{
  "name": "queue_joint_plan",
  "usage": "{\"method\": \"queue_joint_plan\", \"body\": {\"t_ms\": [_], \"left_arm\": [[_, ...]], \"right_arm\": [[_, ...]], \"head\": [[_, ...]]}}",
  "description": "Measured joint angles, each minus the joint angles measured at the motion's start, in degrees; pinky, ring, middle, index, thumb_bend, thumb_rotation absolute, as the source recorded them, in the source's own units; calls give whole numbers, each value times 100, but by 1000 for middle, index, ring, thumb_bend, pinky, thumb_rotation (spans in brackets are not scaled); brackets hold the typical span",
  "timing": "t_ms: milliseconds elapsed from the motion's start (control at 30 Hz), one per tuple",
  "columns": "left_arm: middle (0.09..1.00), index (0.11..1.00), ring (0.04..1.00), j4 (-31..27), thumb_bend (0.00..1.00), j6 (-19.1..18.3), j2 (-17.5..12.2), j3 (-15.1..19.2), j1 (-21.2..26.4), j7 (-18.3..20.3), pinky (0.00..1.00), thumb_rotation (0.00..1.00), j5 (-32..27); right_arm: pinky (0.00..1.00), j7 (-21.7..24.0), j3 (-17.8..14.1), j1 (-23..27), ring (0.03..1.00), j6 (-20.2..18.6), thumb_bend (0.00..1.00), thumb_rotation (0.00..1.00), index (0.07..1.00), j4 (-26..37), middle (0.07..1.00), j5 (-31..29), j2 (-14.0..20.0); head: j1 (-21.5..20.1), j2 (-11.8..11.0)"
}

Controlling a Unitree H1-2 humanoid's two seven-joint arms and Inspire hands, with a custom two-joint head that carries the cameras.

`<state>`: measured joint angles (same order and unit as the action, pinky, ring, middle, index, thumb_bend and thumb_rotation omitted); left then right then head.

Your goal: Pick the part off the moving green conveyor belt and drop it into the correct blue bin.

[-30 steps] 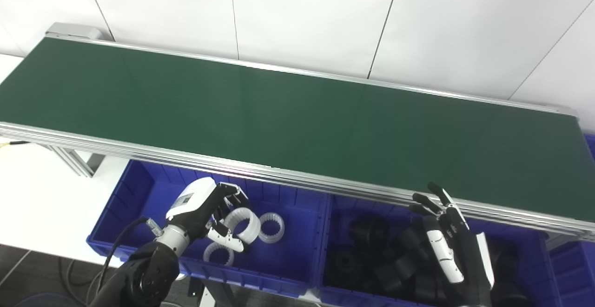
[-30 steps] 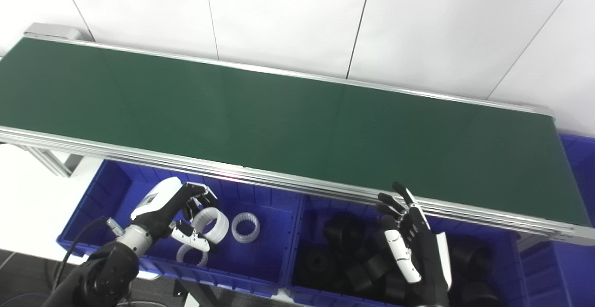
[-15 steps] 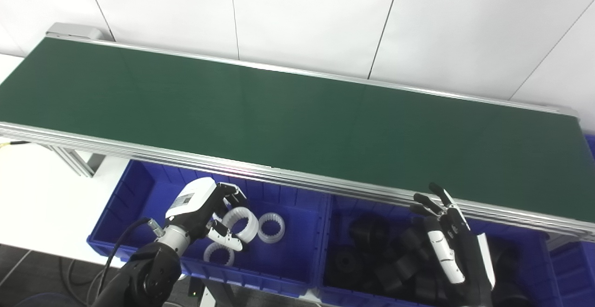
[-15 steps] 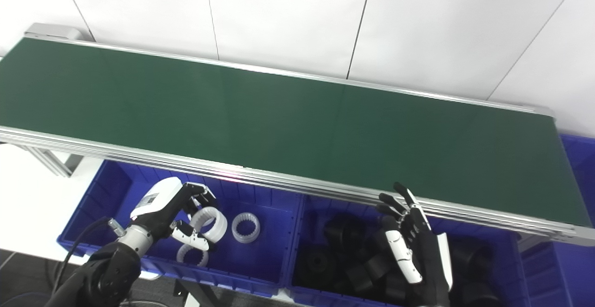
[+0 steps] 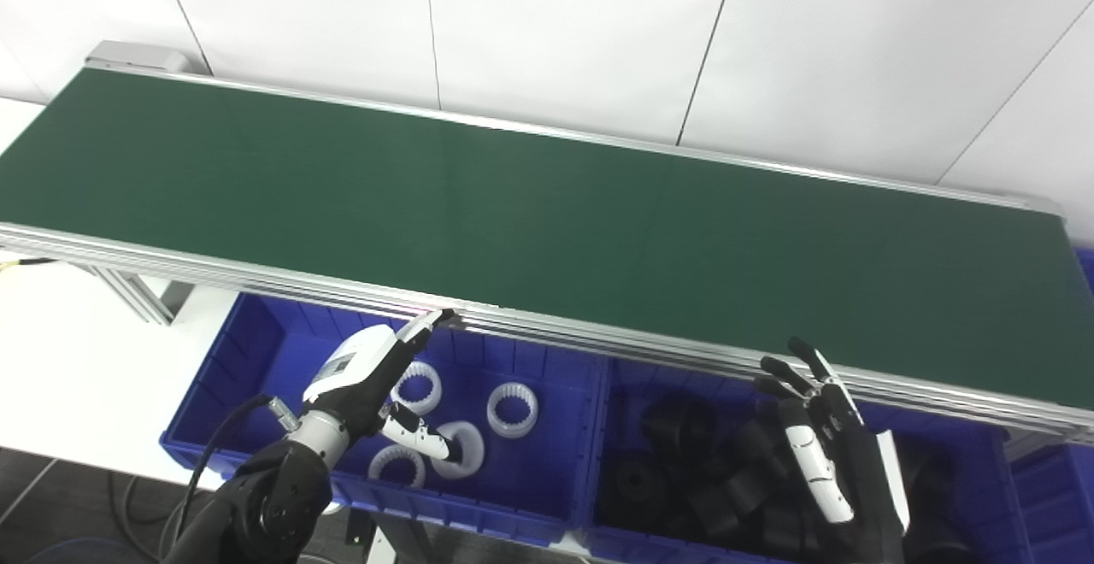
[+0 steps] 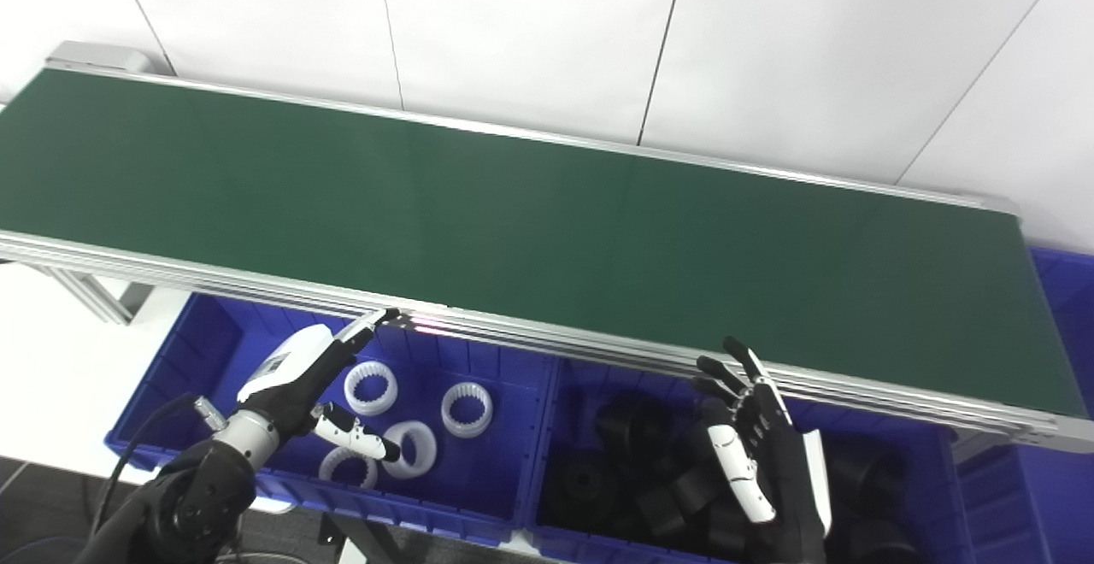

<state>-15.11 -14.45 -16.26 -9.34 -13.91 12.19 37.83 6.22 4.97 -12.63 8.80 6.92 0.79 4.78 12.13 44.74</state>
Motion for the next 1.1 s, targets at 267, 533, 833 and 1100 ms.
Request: {"method": "queue_joint_plan", "body": {"t_ms": [267, 533, 833, 1100], "left_arm": [[894, 926, 824, -604, 844, 565, 204, 172, -122, -240, 687, 666, -857], [840, 858, 788, -927, 900, 822, 795, 114, 149, -86, 694, 631, -2680], [828, 849, 774, 20, 944, 1245, 1229, 167, 318, -20, 696, 619, -3853], [827, 836, 765, 738, 896, 1689, 1506, 261, 260, -69, 693, 588, -4246]], "right_arm": [[667, -34, 12, 4, 741, 2, 547, 739, 894, -56, 791, 107, -9], [657, -49, 76, -3, 736, 11, 525, 720, 897, -138, 788, 138, -44], [659, -68, 205, -68, 735, 68, 518, 709, 889, -280, 784, 281, -114], [652, -94, 316, -74, 734, 70, 531, 725, 882, -282, 781, 443, -242]], "head": [[-176, -158], [-572, -387], [-1019, -563], [-1274, -607]]}}
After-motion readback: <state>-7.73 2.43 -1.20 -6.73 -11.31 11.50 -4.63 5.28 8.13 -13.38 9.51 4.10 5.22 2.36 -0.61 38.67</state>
